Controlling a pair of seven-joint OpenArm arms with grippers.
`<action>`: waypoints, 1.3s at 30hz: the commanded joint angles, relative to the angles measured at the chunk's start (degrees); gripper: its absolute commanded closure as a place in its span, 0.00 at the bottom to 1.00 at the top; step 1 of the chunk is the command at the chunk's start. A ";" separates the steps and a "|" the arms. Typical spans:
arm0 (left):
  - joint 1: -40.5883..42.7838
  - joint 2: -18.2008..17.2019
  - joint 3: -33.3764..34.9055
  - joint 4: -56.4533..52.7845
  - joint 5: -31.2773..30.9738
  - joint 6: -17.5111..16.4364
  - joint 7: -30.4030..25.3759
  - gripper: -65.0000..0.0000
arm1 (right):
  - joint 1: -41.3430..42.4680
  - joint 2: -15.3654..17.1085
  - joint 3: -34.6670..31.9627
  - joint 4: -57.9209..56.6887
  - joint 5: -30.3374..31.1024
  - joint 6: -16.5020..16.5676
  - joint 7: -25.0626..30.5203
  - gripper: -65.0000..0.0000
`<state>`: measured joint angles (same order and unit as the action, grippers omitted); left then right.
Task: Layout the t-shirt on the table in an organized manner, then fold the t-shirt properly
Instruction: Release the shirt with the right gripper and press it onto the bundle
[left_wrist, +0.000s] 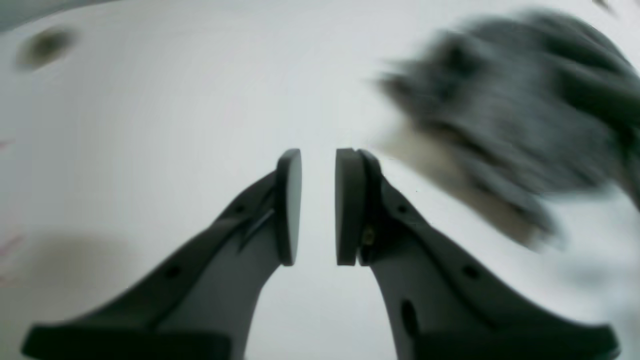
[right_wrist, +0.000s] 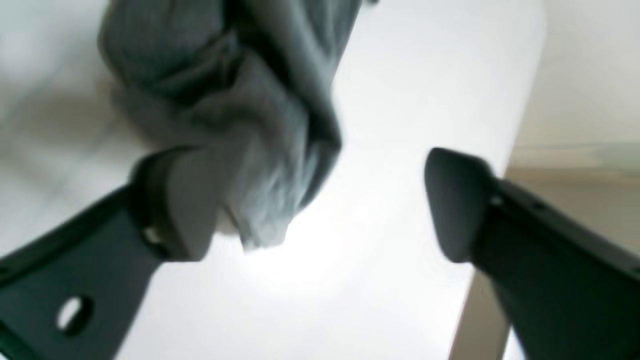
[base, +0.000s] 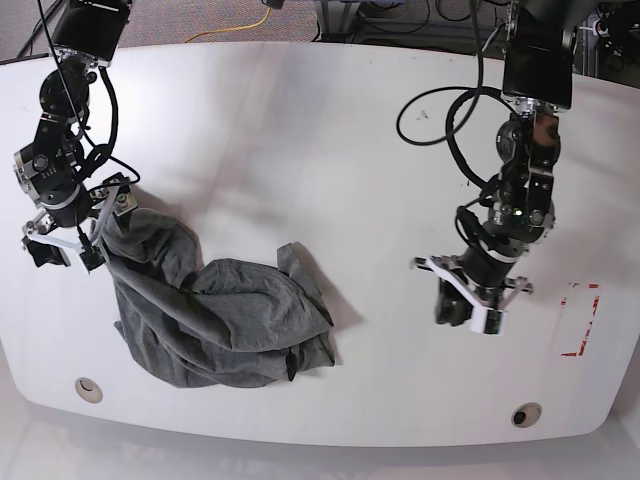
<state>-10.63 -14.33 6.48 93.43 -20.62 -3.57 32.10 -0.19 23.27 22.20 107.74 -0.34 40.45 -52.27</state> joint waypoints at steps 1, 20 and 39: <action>-1.37 -0.40 -3.89 2.53 -0.26 -0.69 -1.72 0.84 | 1.11 -0.45 -0.26 3.60 0.38 -0.45 1.24 0.00; -0.31 -6.38 -18.30 3.14 0.01 -9.83 -1.72 0.84 | 6.65 -11.71 -18.20 2.63 5.04 -0.45 1.24 0.00; 3.12 -8.05 -21.47 3.06 -0.17 -9.83 -1.72 0.84 | 16.76 -13.11 -25.76 -24.01 -4.36 -0.45 14.95 0.00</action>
<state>-6.96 -21.50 -14.52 95.50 -20.36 -13.34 32.05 14.48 9.74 -3.27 85.19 -4.82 40.14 -40.56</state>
